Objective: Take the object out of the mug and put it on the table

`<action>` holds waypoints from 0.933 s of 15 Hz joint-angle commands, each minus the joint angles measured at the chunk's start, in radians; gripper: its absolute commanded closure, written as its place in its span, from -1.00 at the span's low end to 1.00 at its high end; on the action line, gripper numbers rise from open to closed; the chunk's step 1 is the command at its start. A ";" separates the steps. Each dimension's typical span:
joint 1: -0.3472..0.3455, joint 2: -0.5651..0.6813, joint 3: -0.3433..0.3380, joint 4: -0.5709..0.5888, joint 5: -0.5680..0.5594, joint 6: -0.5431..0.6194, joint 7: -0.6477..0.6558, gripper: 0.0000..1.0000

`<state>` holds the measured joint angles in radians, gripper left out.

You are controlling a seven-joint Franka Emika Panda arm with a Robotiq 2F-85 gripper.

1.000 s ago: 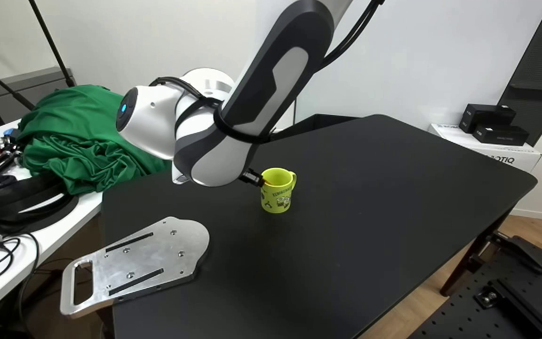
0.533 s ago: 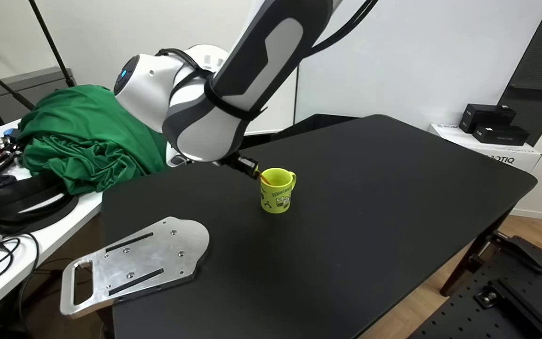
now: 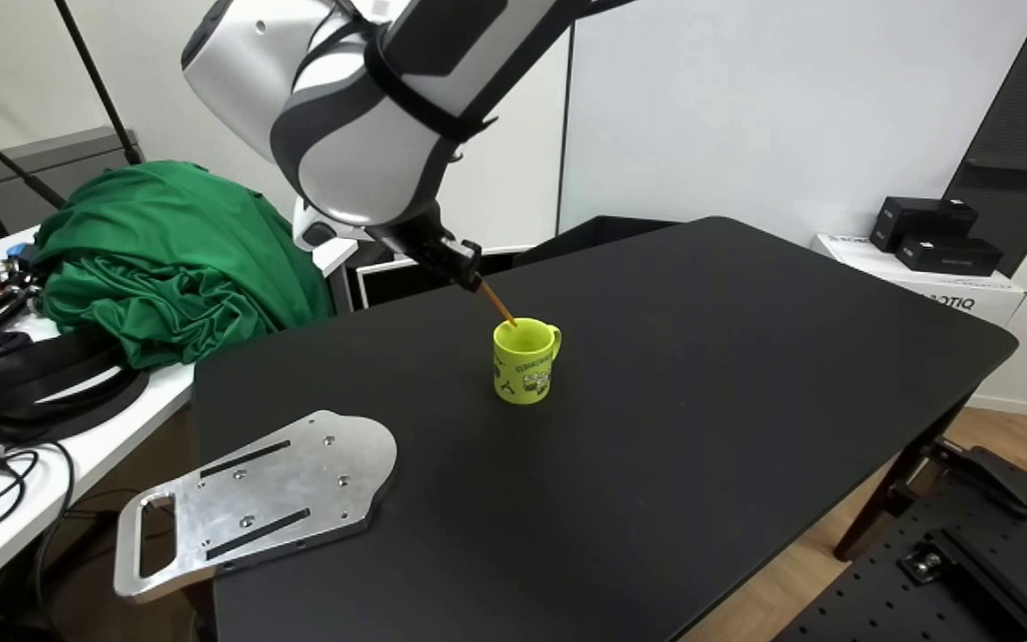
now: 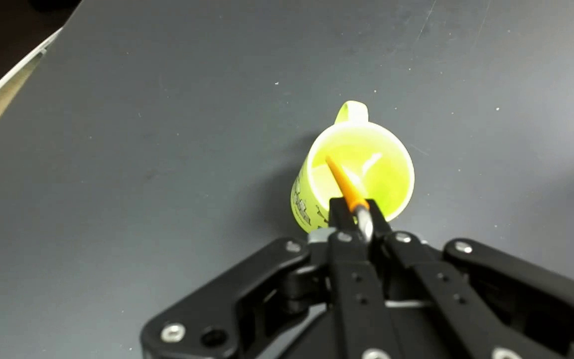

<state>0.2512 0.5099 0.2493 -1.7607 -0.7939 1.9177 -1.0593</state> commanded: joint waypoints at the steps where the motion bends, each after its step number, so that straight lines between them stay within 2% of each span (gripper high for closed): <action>1: -0.021 -0.085 -0.001 -0.018 0.049 -0.028 -0.070 0.96; 7: -0.062 -0.168 -0.031 -0.072 0.081 -0.047 -0.114 0.96; 14: -0.159 -0.225 -0.080 -0.229 0.148 0.026 -0.144 0.96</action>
<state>0.1351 0.3397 0.1904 -1.8945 -0.6897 1.8876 -1.1765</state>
